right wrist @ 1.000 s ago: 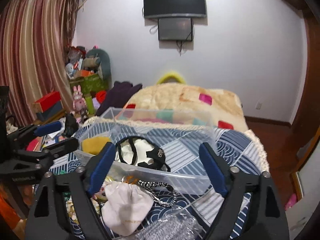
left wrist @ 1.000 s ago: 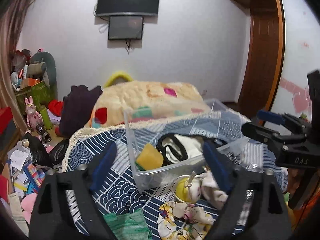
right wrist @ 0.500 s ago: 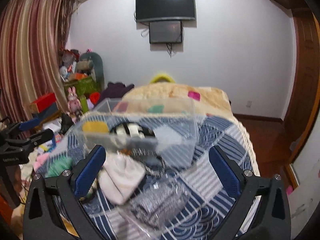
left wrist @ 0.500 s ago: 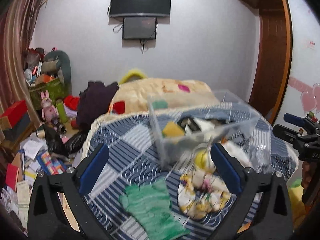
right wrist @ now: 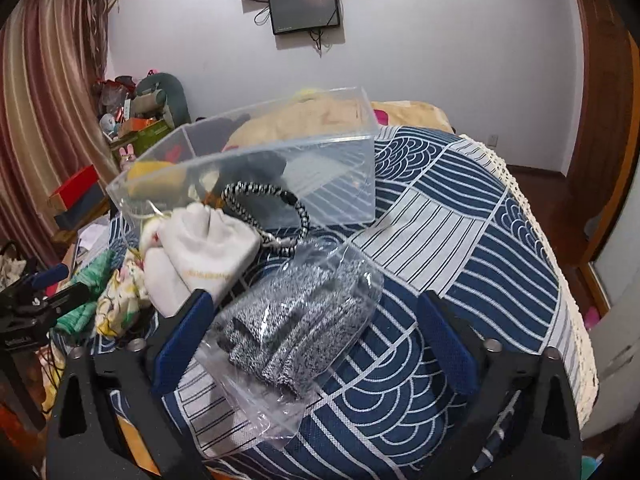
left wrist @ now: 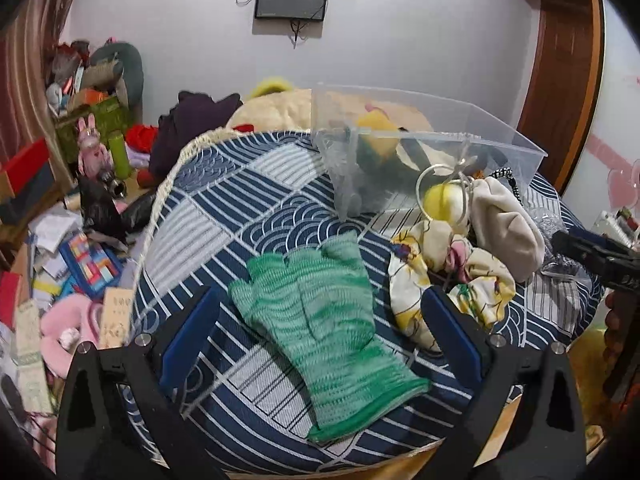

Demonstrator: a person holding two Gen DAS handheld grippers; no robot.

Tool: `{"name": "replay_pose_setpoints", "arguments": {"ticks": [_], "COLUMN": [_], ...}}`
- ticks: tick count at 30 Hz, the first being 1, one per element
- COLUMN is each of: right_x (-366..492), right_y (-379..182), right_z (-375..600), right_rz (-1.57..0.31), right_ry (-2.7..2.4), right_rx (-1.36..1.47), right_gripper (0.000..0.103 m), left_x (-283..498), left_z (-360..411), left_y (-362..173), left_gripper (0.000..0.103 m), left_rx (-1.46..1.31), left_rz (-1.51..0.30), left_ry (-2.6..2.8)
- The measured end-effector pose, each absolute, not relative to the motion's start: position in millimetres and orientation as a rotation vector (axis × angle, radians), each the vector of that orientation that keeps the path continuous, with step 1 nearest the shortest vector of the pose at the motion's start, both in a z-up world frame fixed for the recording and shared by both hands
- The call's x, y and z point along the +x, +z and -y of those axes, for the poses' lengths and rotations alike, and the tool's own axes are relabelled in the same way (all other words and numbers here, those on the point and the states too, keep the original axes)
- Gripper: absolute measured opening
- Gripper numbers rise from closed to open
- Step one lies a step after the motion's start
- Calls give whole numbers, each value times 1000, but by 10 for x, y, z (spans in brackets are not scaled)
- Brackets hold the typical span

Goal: Organize soft objects
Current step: 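Grasp the green glove with the left gripper while the right gripper grasps the grey fabric bag, then drop the green glove and grey fabric bag into the clear box with both grippers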

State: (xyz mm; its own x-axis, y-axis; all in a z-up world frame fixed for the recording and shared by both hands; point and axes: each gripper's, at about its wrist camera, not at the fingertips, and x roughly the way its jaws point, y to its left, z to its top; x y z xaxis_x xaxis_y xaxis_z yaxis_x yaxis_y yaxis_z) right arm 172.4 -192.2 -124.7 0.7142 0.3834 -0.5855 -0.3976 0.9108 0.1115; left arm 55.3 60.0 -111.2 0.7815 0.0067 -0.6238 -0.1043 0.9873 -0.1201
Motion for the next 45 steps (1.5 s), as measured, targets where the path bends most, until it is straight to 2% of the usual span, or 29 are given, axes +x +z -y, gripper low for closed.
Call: {"name": "replay_pose_setpoints", "arguments": {"ticks": [2, 4, 6, 10, 13, 15, 17, 31, 45], "right_x": [1708, 1691, 1664, 1590, 1507, 1503, 1496, 1514, 1815], "right_y": [-1276, -1283, -1283, -1262, -1223, -1193, -1157, -685, -224], "right_z": [1911, 1910, 1919, 1924, 1960, 1997, 2034, 2100, 1808], "right_rz": [-656, -662, -654, -637, -624, -621, -614, -483, -365], "right_ry": [456, 474, 484, 488, 475, 477, 474, 466, 499], "right_rx": [-37, -26, -37, -52, -45, -26, -15, 5, -24], "right_gripper": [69, 61, 47, 36, 30, 27, 26, 26, 26], "left_x": [571, 578, 558, 500, 456, 432, 430, 425, 970], "left_z": [-599, -586, -587, -618, -616, -598, -580, -478, -307], "left_y": [-1158, -1186, -1194, -1211, -1200, -1161, -1111, -442, 45], "left_gripper": [79, 77, 69, 60, 50, 37, 31, 30, 31], "left_rx": [-150, -130, -126, -139, -132, -115, -101, -86, -54], "left_rz": [-691, -694, -683, -657, -645, -634, -628, -462, -377], "left_ry": [44, 57, 58, 69, 77, 75, 65, 6, -31]}}
